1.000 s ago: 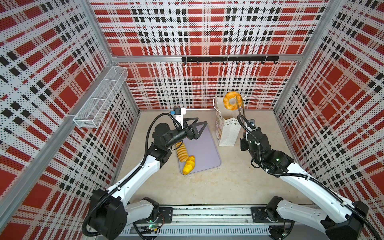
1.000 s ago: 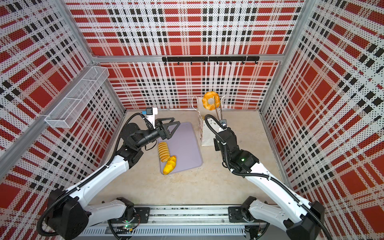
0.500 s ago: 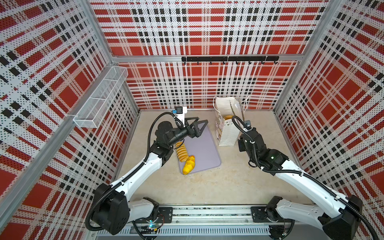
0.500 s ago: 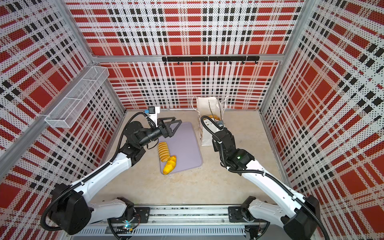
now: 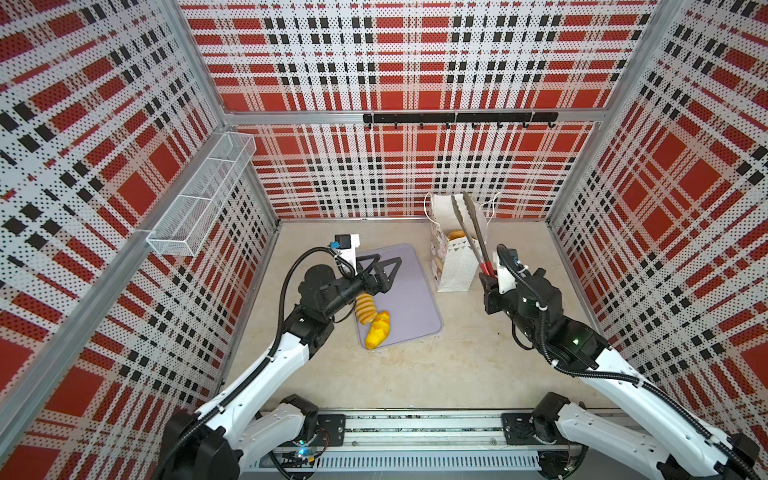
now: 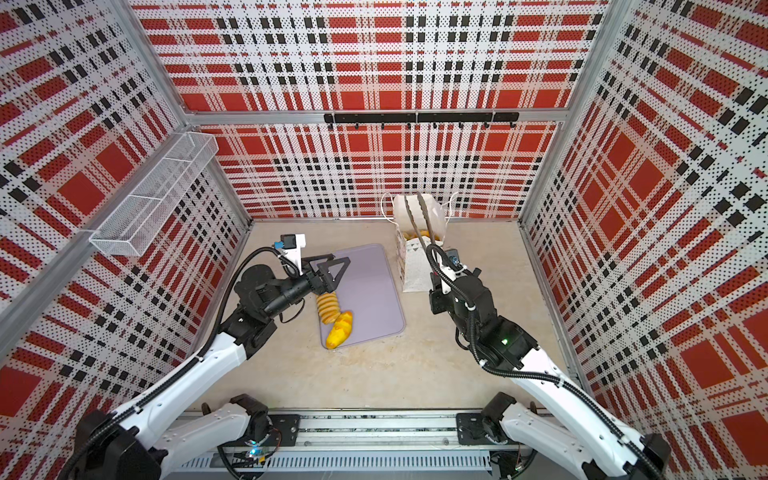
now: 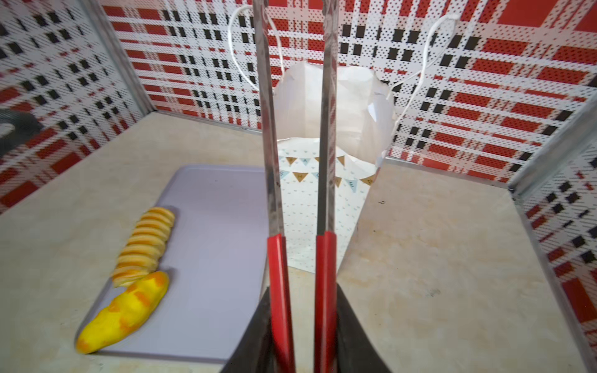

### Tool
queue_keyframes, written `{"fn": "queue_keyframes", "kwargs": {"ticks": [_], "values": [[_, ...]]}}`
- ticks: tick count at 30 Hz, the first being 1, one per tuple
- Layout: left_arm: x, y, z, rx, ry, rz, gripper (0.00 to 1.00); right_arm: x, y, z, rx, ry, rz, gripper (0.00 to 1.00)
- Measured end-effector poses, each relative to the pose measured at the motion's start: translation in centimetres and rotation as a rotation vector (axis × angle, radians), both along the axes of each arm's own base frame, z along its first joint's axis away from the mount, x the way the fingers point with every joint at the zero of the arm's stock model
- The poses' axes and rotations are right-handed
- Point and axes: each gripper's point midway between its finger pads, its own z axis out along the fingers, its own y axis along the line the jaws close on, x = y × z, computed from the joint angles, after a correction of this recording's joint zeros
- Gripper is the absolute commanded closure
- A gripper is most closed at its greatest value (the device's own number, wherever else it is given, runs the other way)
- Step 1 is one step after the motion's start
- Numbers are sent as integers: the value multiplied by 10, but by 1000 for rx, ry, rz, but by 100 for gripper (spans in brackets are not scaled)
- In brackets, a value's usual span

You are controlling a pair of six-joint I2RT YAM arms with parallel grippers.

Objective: Place the fake bread into the paper bag
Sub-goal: 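Move the empty tongs back toward the tray near the yellow bread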

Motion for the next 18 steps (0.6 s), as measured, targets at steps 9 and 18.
{"fn": "queue_keyframes", "kwargs": {"ticks": [9,18], "values": [[-4,24,-38,33,146,123,2,-28,46,-24,44,140,288,72],[-15,61,-46,15,196,236,2,-41,78,-70,47,355,435,73]]}}
